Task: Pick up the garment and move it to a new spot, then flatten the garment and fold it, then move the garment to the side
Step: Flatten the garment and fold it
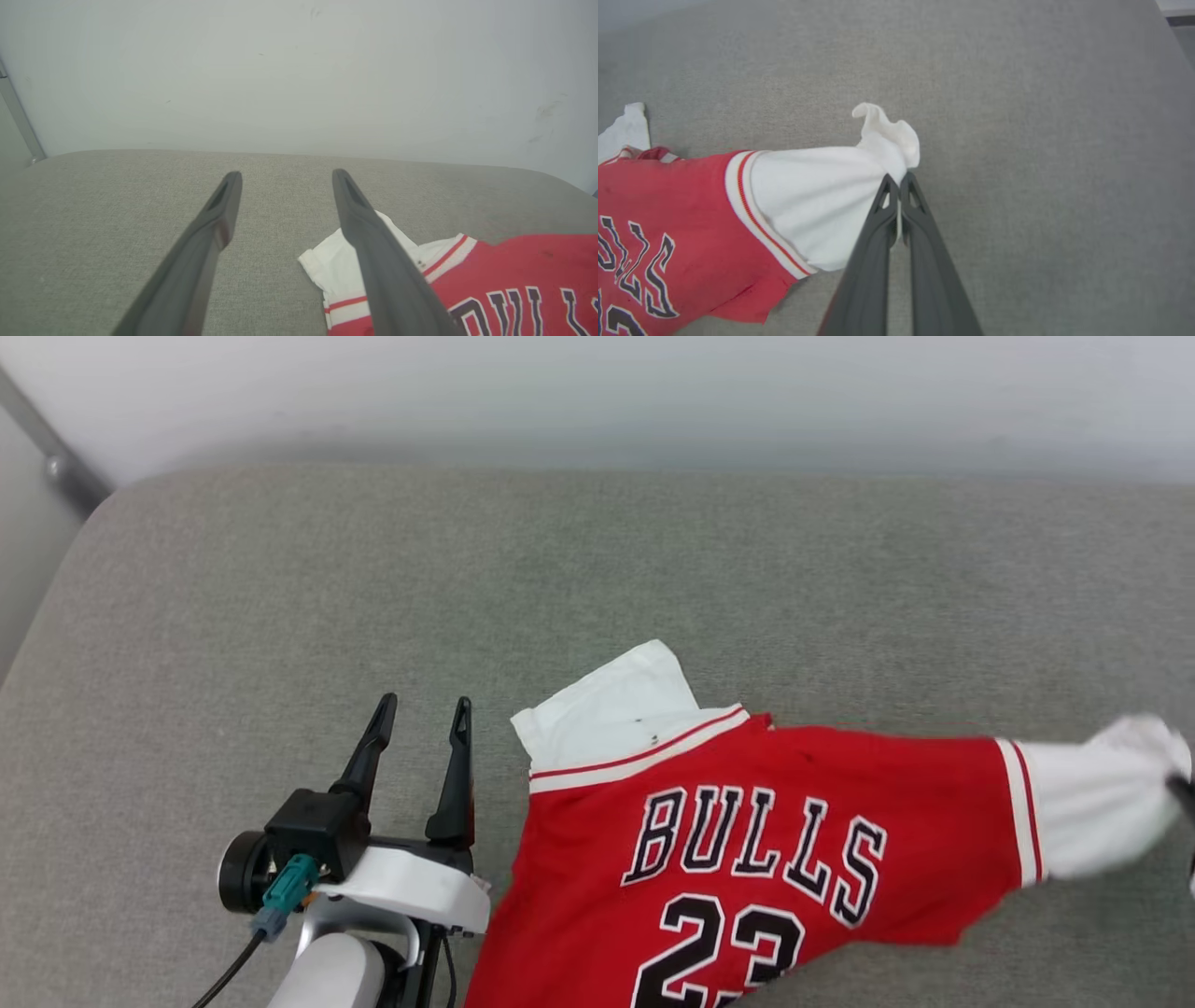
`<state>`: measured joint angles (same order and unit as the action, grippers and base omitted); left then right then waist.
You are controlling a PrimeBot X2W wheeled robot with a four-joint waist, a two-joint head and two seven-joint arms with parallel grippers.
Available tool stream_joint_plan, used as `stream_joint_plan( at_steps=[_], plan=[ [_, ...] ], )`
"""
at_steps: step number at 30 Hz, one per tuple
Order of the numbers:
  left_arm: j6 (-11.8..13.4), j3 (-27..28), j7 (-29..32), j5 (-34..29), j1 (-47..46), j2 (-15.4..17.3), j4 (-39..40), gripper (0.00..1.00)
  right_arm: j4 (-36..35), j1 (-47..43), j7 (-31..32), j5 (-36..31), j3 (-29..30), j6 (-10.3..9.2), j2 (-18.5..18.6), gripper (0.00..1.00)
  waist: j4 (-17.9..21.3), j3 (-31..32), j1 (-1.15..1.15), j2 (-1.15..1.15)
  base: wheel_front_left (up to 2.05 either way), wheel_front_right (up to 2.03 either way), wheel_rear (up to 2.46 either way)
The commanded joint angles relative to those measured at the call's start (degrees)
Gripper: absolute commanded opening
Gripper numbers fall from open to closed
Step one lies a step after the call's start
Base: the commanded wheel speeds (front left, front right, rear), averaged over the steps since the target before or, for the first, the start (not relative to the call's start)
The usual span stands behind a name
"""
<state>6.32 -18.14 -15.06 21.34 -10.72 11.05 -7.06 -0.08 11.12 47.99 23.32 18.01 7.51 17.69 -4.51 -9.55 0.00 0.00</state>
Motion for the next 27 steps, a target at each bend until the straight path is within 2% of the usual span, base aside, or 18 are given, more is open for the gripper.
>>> stream_joint_plan(
  at_steps=[1,4,7,8,9,10,14,21,27],
  plan=[
    [0.2,0.2,-0.2,0.1,0.5,0.4,0.1,1.0,0.3,-2.7,0.1,-0.3,1.7,-0.04,-1.7,0.0,1.0,0.9,0.0,0.0,0.0,0.0,0.0],
    [0.3,0.2,-0.1,0.4,1.1,0.5,0.3,1.0,3.4,-7.8,-1.1,-0.8,5.6,-0.04,-5.6,0.0,1.6,1.3,0.0,0.0,0.0,0.0,0.0],
    [0.6,0.5,0.1,0.5,1.5,0.9,0.5,1.0,8.2,-10.5,-4.6,-1.7,6.8,-0.03,-8.2,0.0,2.2,1.6,0.0,0.0,0.0,0.0,0.0],
    [0.7,0.5,0.4,0.7,1.8,0.9,0.5,1.0,9.6,-10.8,-6.3,-1.8,6.5,-0.03,-8.7,0.24,2.3,1.7,0.0,0.0,0.0,0.0,0.0],
    [0.8,0.6,0.5,0.8,2.0,1.1,0.5,1.0,10.8,-10.8,-8.2,-1.6,6.3,-0.03,-9.2,0.96,2.5,1.8,0.0,0.0,0.0,0.0,0.0],
    [0.8,0.7,0.6,0.9,2.2,1.2,0.6,1.0,12.0,-10.6,-10.0,-0.8,6.0,-0.03,-10.0,1.0,2.7,2.0,0.0,0.0,0.0,0.0,0.0],
    [1.6,1.1,1.1,1.1,3.2,1.8,1.2,1.0,12.7,-10.1,-19.1,-1.1,5.1,-0.03,-8.9,1.0,3.3,2.6,0.0,0.0,0.0,0.0,0.0],
    [2.7,1.9,2.4,1.8,5.9,3.1,2.3,1.0,8.2,-8.8,-35.8,-4.3,5.2,-0.03,-8.6,1.0,4.2,5.5,0.0,0.0,0.0,0.0,0.0],
    [3.3,2.3,3.5,2.4,7.7,3.9,2.7,1.0,4.4,-10.4,-42.9,-7.9,1.2,-0.03,-8.7,1.0,4.6,8.0,0.0,0.0,0.0,0.0,0.0]
  ],
)
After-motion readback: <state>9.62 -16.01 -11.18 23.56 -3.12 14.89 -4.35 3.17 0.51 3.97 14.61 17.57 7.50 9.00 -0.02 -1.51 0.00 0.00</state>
